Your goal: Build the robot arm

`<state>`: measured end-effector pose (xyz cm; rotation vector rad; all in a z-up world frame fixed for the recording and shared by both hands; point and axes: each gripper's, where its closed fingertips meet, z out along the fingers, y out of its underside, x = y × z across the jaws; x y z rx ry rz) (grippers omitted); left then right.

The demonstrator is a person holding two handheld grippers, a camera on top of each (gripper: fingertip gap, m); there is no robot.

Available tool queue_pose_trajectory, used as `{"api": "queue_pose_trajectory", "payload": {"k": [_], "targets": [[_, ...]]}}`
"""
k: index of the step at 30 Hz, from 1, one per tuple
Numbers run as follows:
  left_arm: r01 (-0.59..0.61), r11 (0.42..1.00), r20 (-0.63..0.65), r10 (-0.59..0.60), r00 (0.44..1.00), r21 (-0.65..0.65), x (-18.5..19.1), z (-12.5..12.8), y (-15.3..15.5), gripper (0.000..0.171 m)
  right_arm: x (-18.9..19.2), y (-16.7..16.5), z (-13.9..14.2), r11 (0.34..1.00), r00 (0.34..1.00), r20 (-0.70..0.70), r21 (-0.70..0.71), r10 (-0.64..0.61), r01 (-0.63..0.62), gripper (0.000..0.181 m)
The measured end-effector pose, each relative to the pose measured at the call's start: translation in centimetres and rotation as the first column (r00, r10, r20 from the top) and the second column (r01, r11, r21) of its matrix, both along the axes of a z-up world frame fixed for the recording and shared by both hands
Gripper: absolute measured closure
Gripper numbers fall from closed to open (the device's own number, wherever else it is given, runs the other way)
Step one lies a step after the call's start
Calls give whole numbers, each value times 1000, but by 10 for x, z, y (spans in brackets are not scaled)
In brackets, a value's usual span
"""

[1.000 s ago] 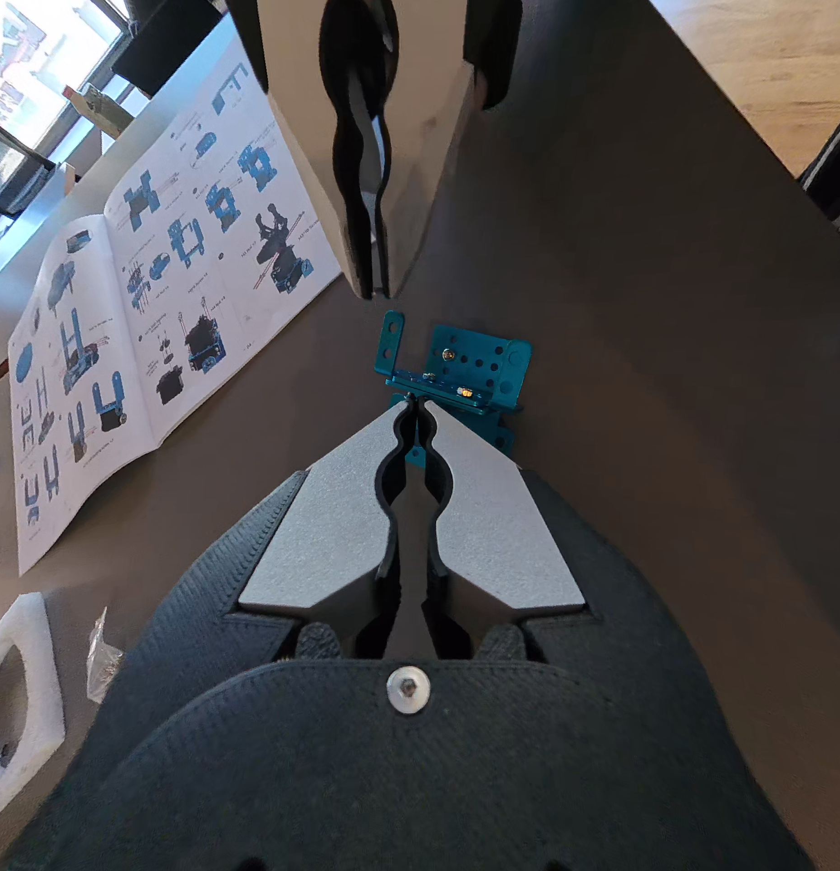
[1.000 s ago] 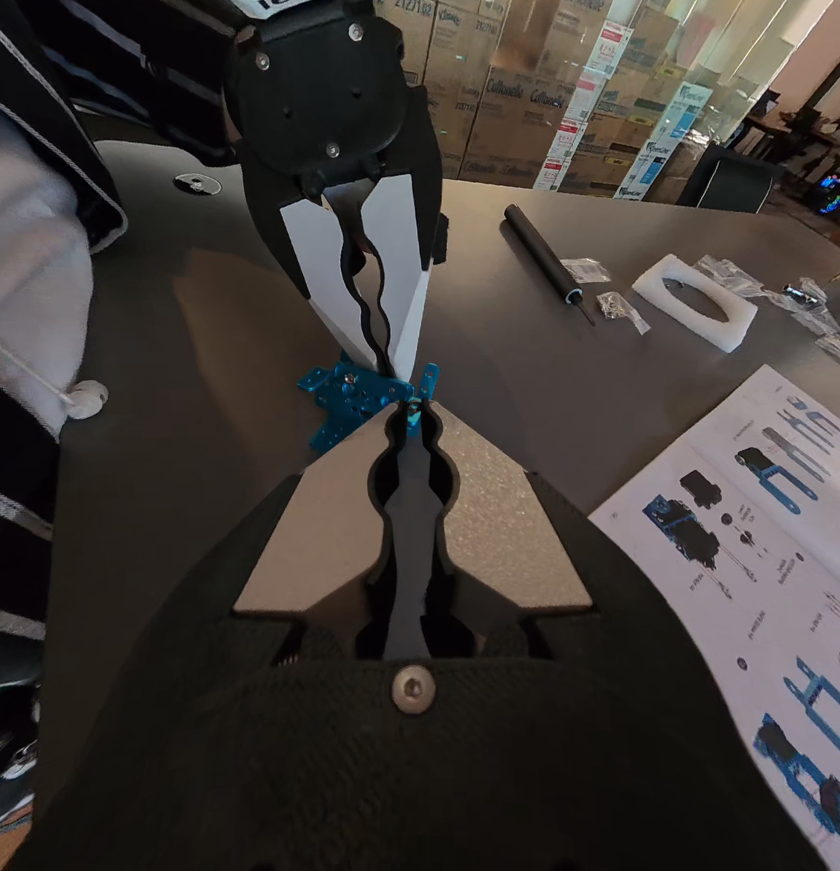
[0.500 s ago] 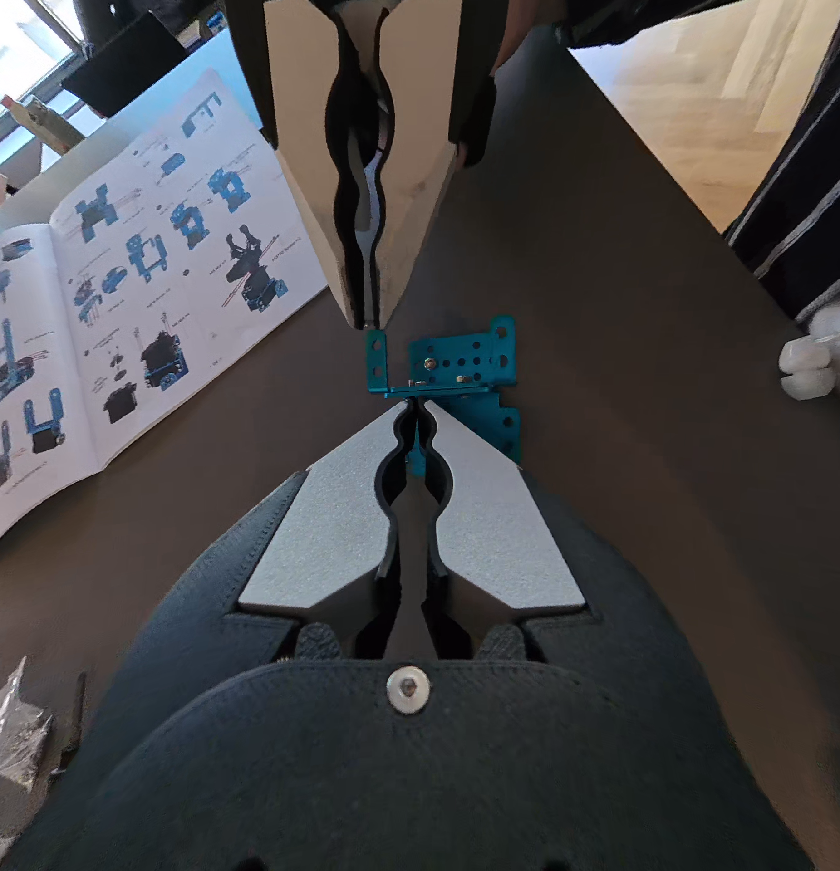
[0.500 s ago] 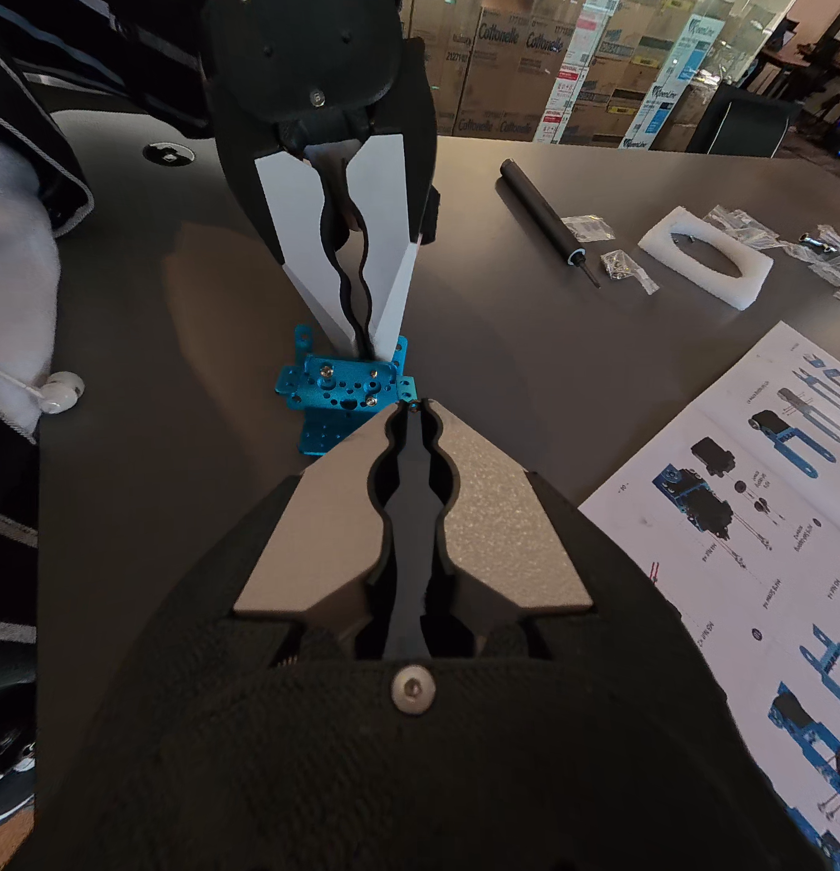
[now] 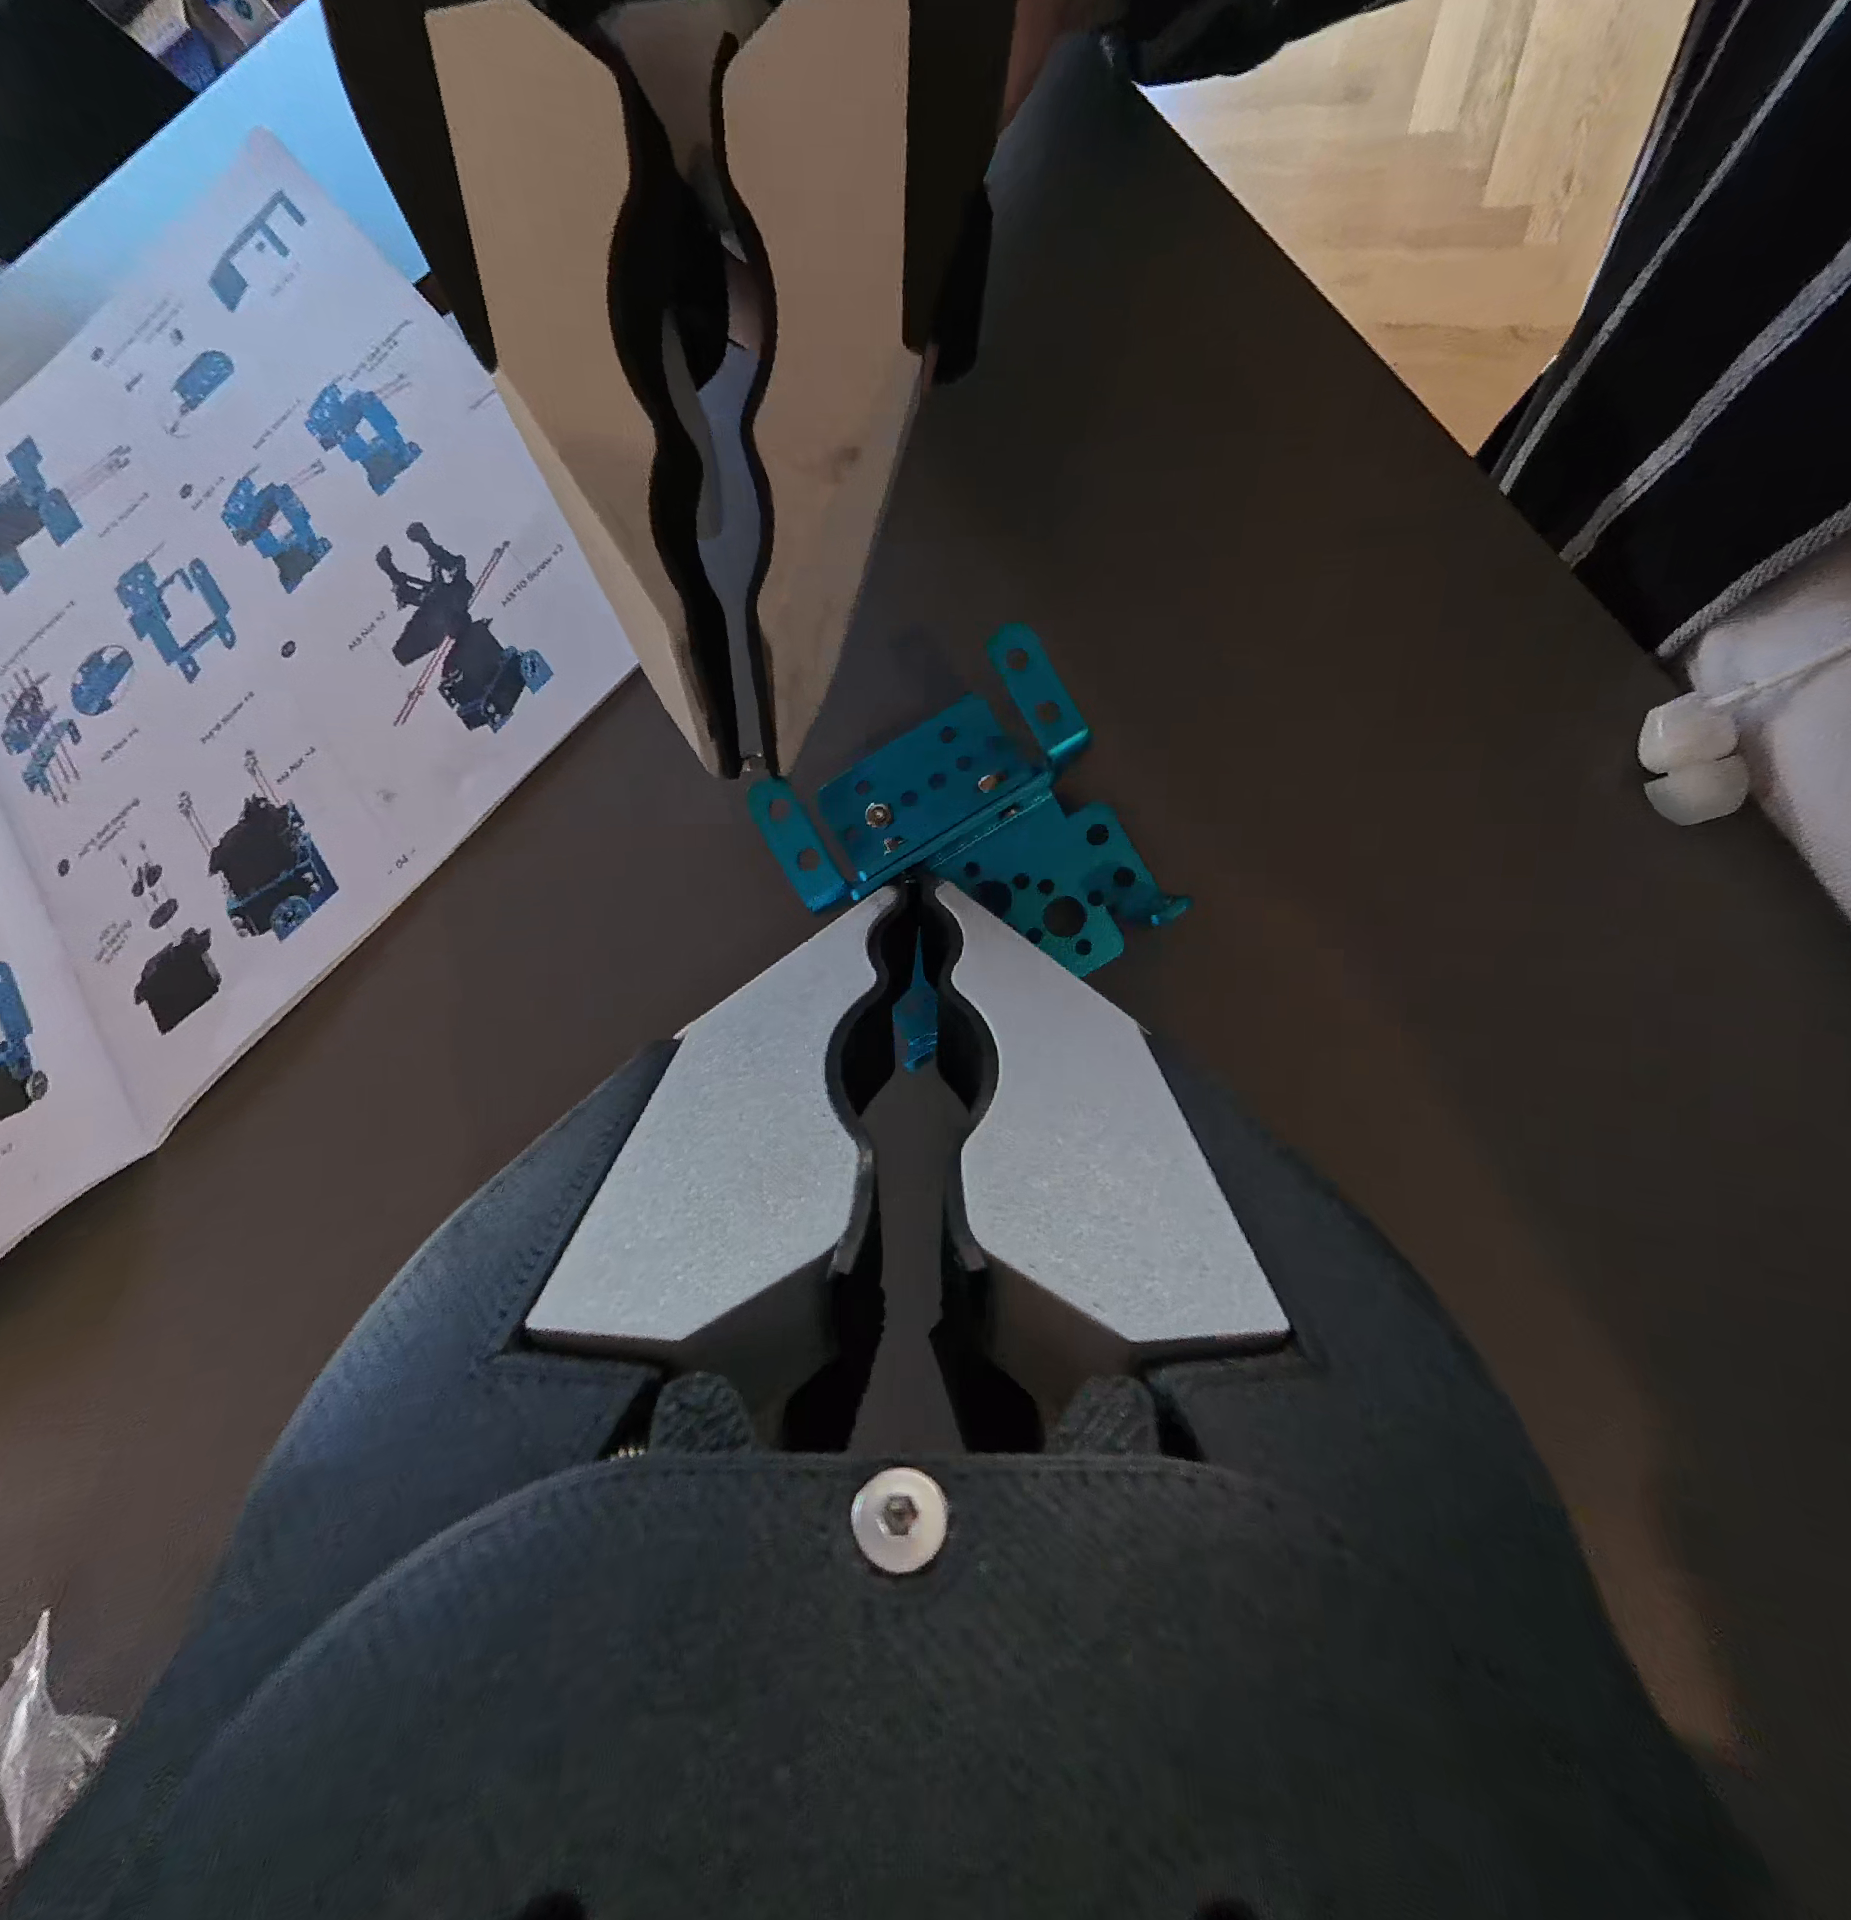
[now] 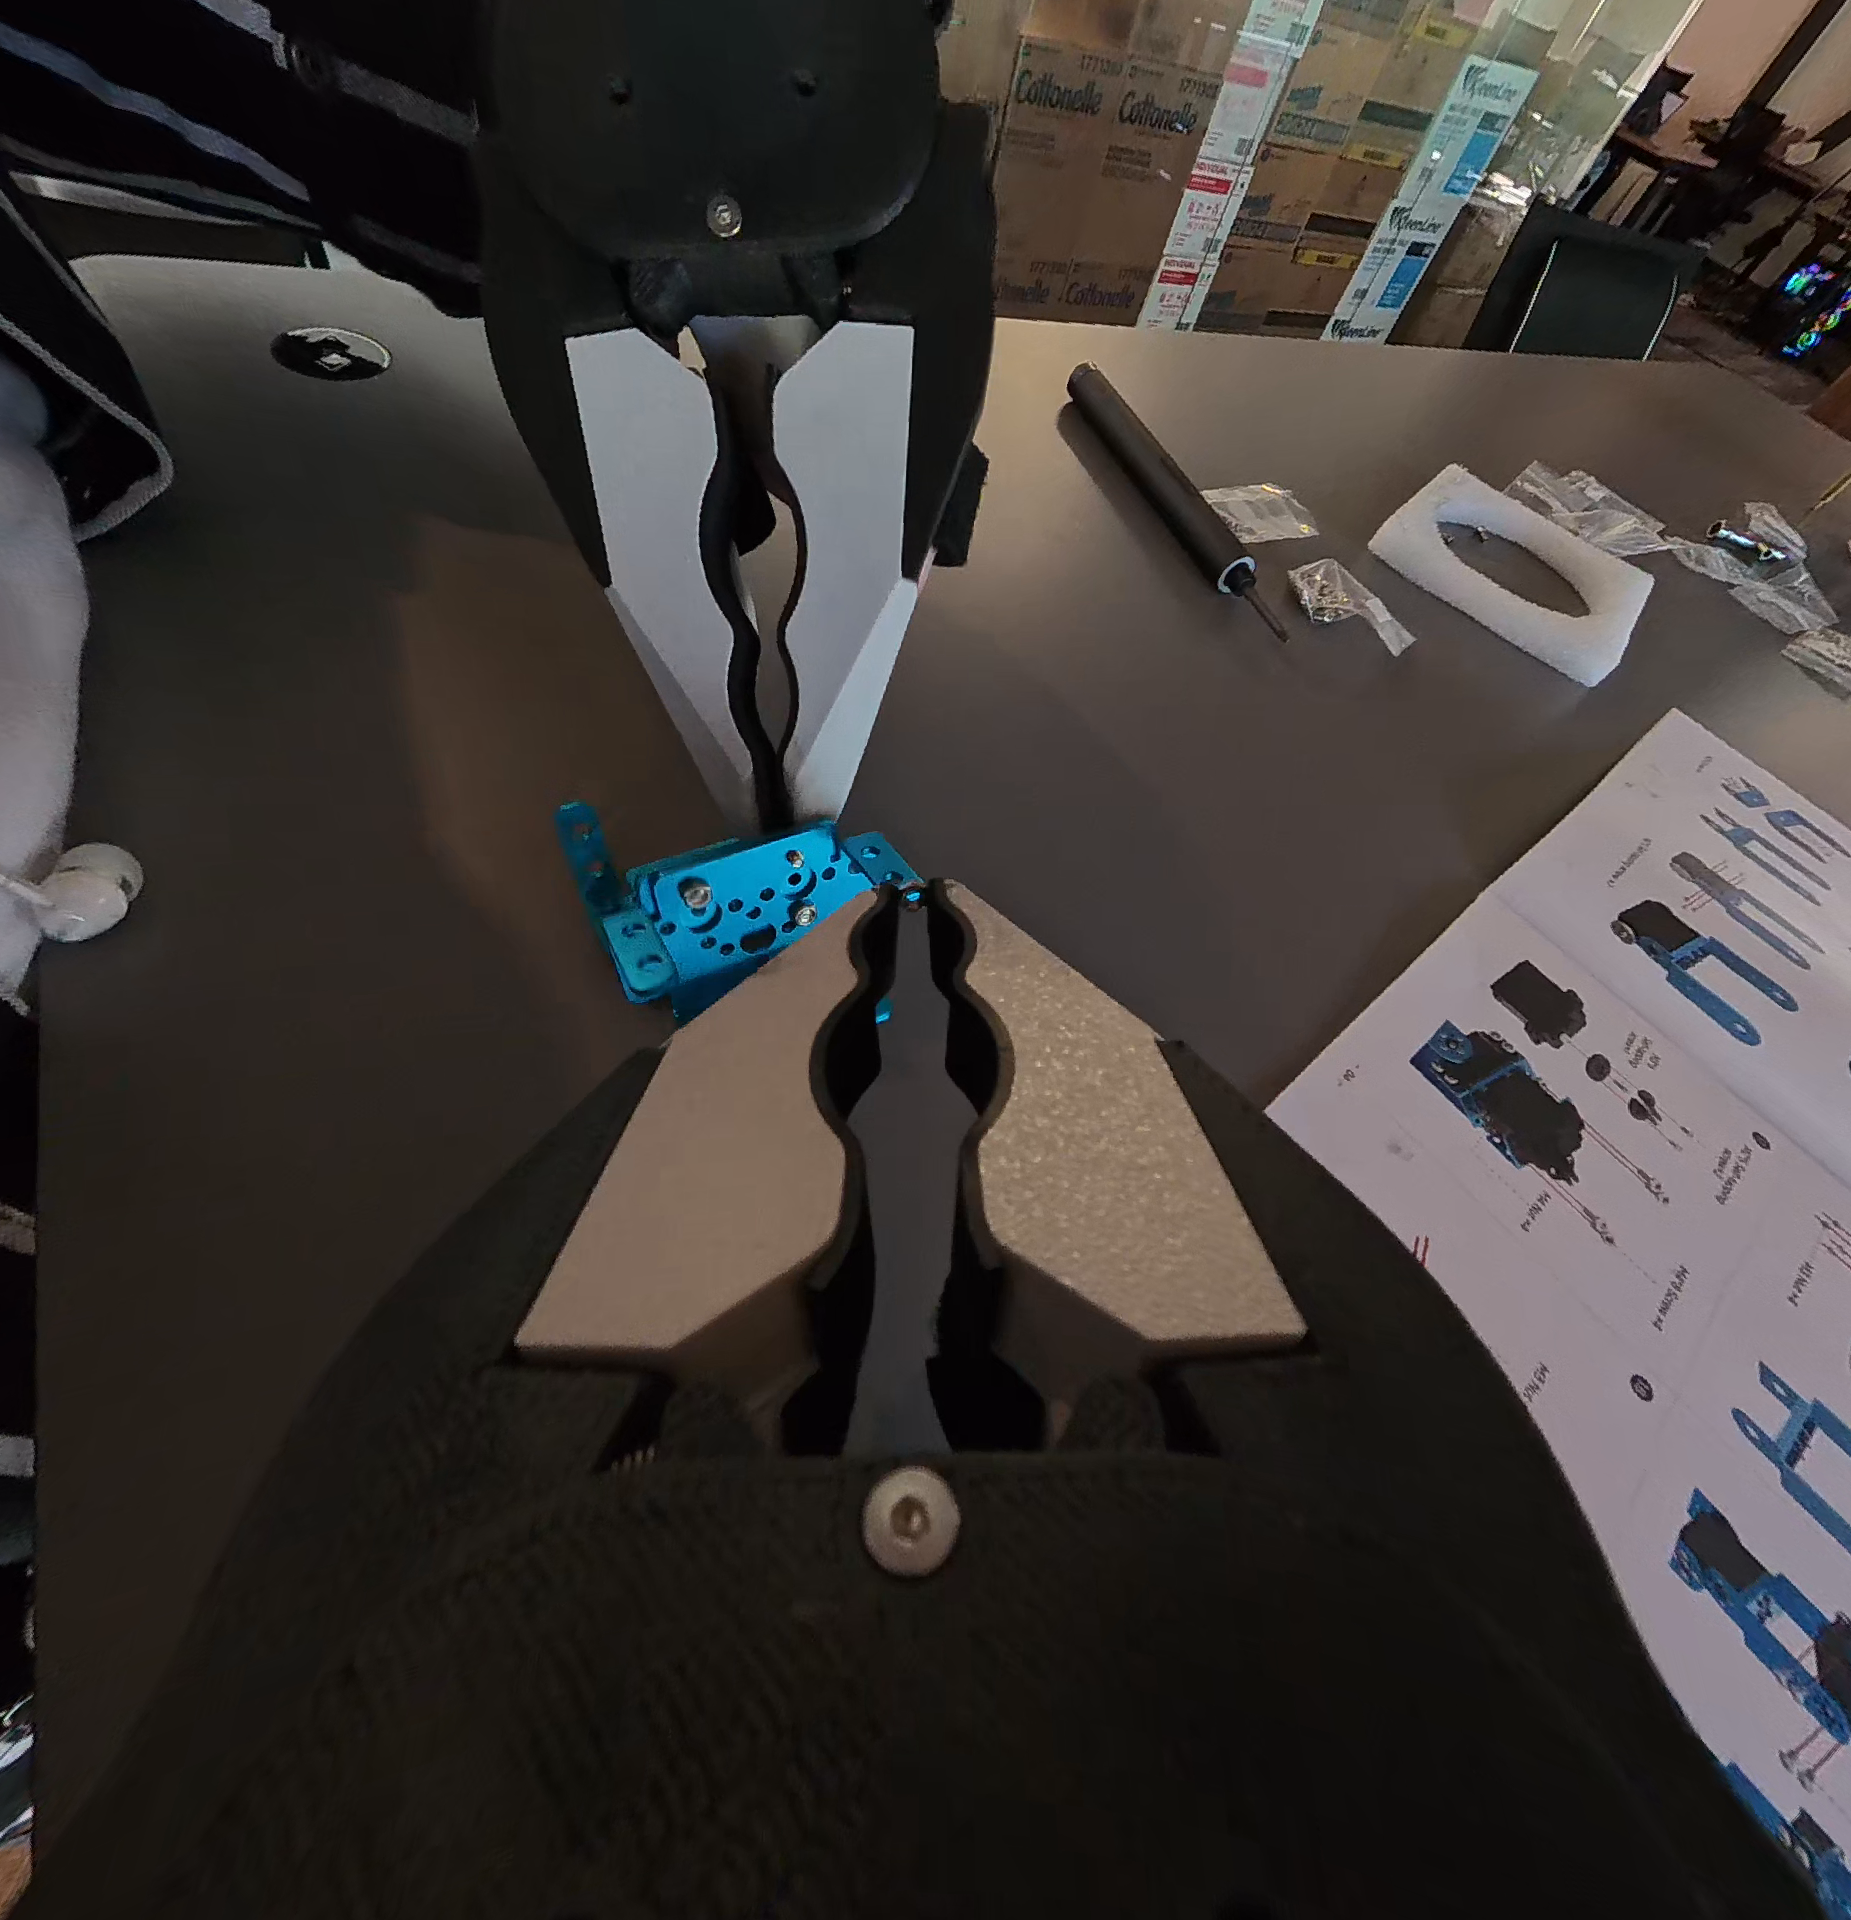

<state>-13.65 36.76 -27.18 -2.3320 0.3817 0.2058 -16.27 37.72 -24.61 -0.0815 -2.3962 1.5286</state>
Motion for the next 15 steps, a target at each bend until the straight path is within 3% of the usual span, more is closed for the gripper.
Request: {"api": "queue_pose_trajectory", "payload": {"k": [15], "targets": [[-107, 994, 100, 104, 990, 33, -3, 5, 2, 171, 3, -4, -1, 1000, 1000, -13, 9, 14, -14, 176]]}}
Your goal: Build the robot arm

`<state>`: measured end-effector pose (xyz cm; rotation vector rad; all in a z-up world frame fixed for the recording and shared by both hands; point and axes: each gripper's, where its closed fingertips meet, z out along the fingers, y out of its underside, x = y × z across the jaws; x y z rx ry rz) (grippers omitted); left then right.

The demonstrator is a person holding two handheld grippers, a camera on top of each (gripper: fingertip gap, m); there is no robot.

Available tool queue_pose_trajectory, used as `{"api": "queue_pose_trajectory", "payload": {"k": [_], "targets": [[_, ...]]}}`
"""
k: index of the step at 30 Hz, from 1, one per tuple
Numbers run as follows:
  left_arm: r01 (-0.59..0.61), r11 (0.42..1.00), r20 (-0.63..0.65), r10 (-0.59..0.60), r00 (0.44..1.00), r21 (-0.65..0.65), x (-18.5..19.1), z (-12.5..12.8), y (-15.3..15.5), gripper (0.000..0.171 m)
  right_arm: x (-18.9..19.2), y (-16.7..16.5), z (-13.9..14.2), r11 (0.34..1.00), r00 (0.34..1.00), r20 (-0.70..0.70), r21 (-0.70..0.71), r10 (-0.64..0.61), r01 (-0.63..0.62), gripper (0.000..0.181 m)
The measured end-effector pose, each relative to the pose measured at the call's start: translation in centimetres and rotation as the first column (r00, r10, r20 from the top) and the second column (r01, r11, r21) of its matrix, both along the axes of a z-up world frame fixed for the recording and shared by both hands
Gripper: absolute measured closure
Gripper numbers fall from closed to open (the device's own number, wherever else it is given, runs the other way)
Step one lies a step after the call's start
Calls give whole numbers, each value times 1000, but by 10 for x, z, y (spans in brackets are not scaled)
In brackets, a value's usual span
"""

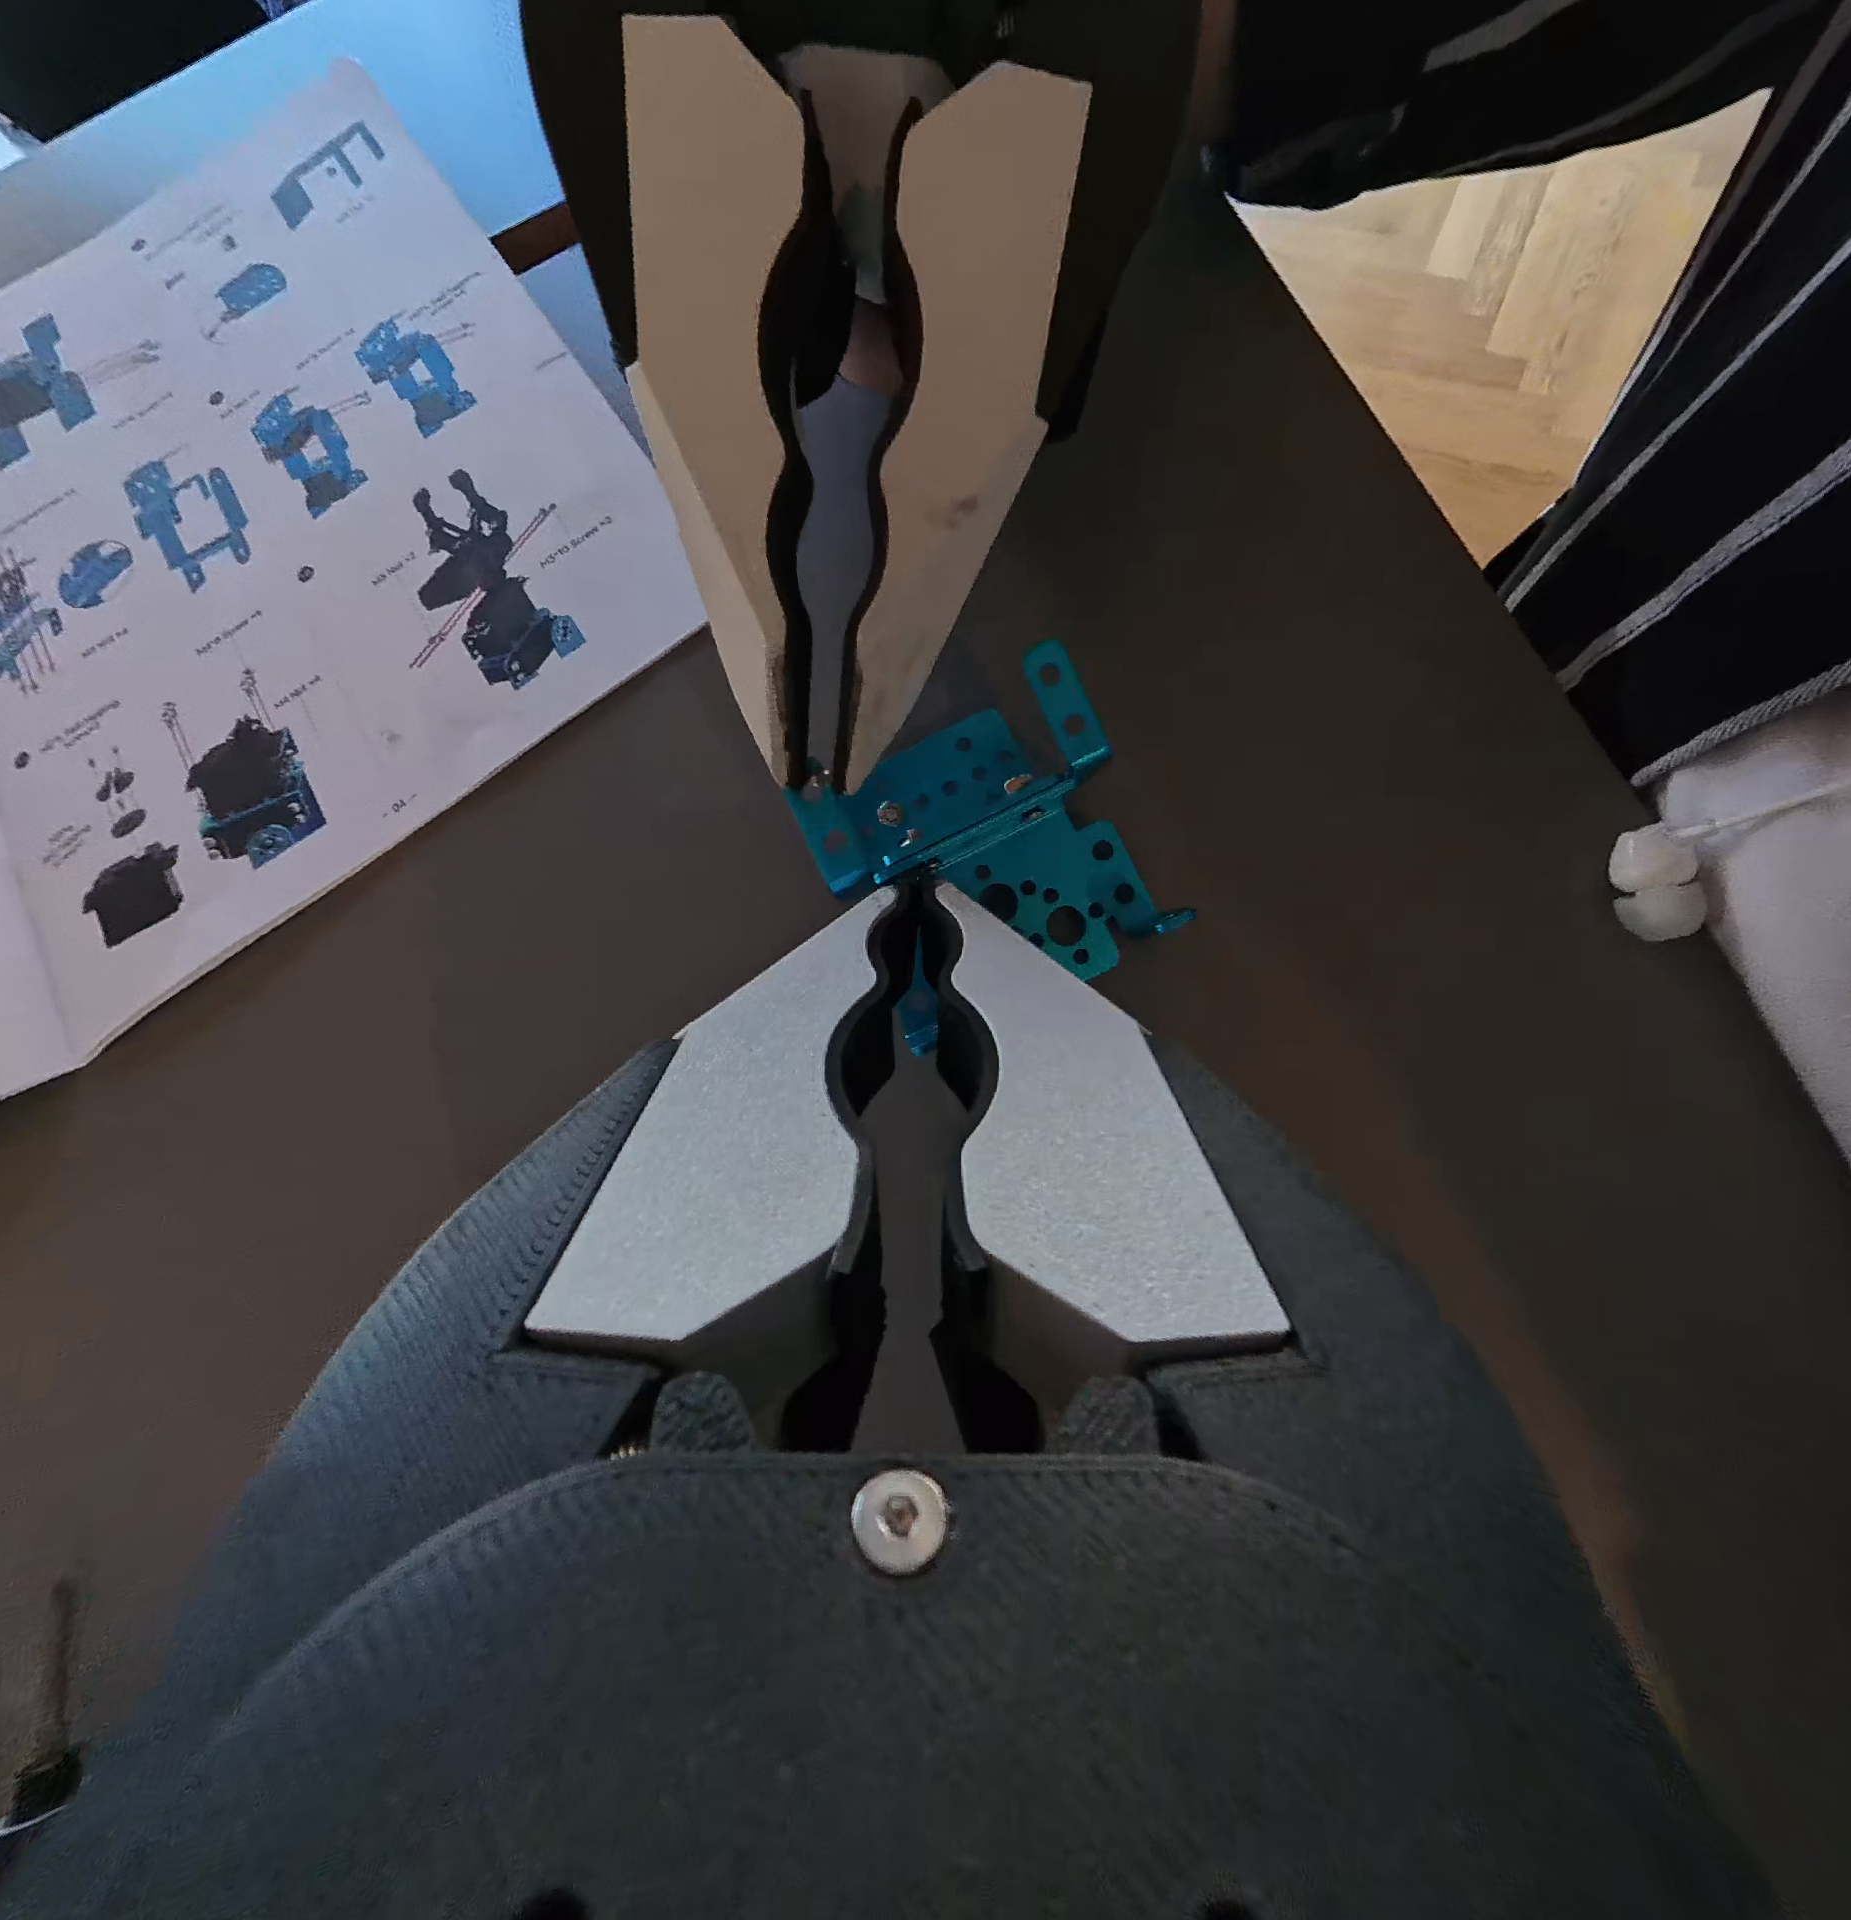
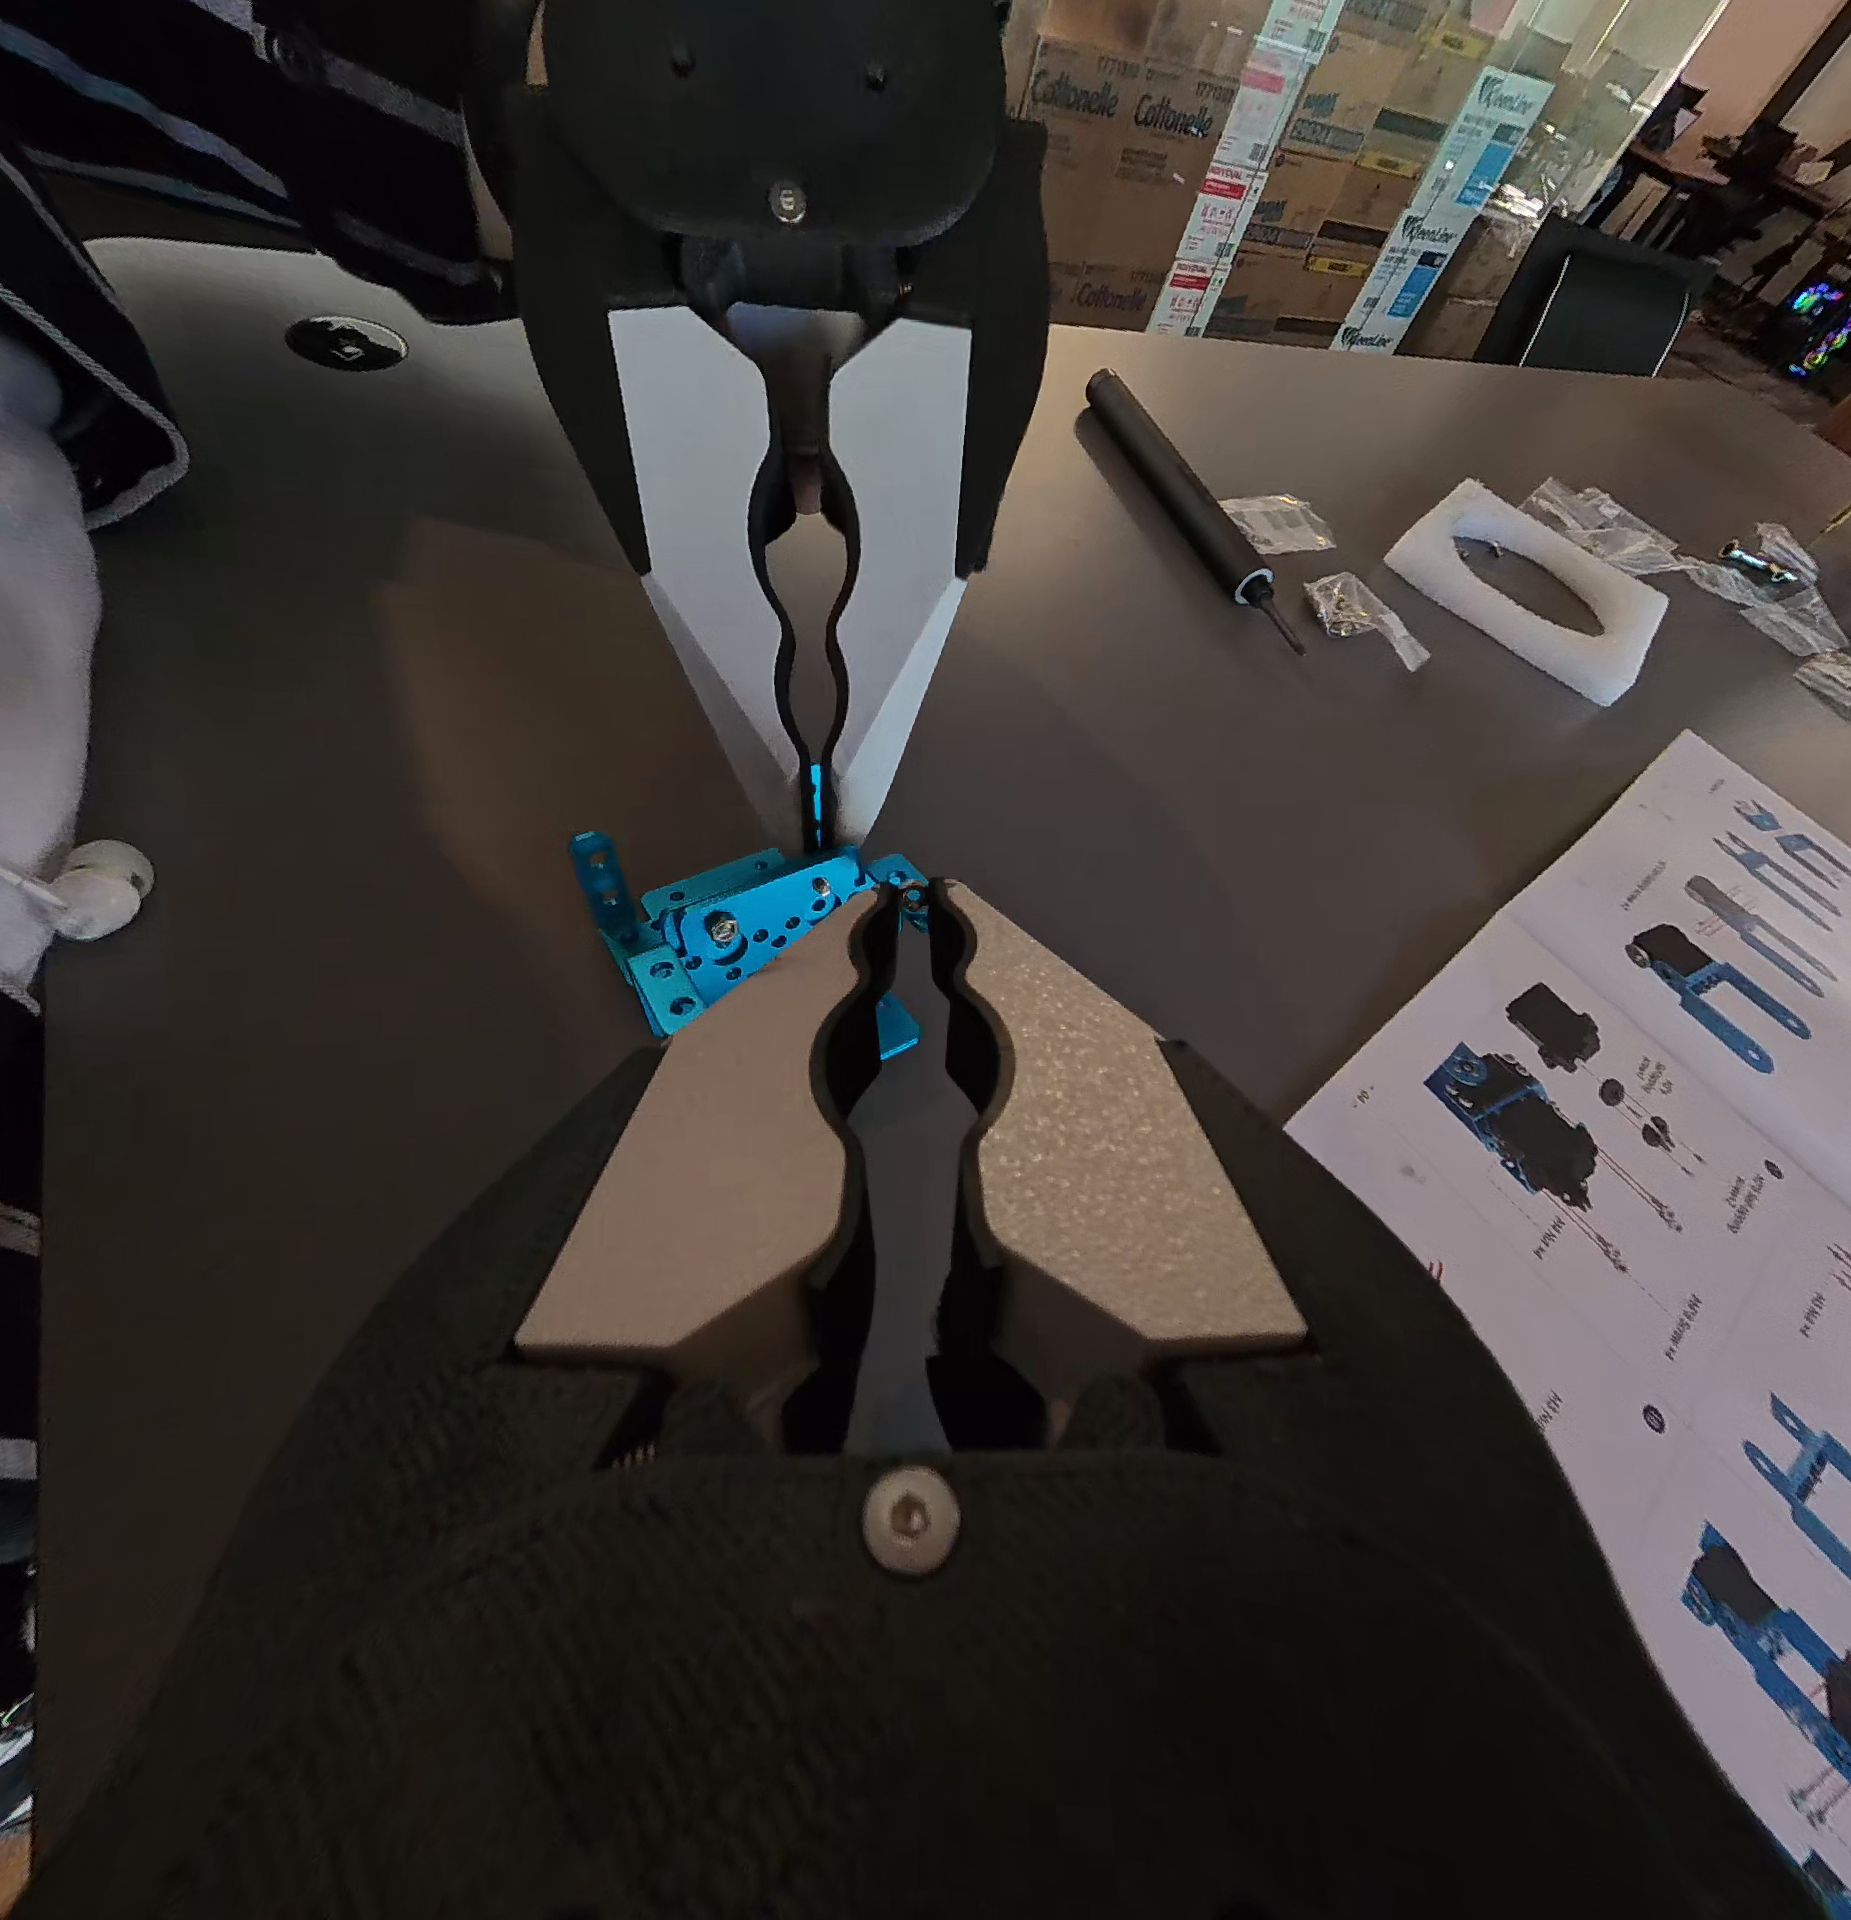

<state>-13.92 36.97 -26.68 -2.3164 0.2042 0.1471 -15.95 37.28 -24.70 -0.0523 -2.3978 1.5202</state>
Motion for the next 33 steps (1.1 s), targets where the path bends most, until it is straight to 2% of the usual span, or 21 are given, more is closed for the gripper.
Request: {"api": "queue_pose_trajectory", "payload": {"k": [19, 22, 33], "targets": [[-53, 997, 69, 49, 996, 51, 3, -2, 3, 171, 9, 2, 2, 1000, 1000, -6, -4, 3, -4, 176], [-52, 997, 67, 48, 997, 51, 3, -2, 3, 171, 14, 4, 3, 999, 997, 62, -27, 47, -45, 176], [-40, 998, 51, 38, 998, 41, 3, -3, 5, 171, 15, 3, -4, 980, 974, 119, 2, 195, -197, 176]]}}
